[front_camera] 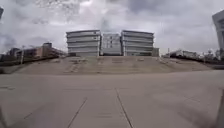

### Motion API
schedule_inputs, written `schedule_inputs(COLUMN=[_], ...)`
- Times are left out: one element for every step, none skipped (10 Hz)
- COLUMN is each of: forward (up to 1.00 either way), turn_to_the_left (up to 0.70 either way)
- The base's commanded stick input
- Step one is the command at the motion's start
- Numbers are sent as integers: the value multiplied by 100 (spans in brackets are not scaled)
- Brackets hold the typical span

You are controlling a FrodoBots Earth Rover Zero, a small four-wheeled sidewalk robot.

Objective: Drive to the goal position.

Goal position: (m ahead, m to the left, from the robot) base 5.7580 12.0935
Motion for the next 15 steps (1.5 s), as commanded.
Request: schedule_inputs(forward=[100,100,100,100,100,100,100,100,100,100,100,100,100,100,100], turn_to_the_left=[8,0,3,21,40,40,40,40,40,40,40,40,40,40,40])
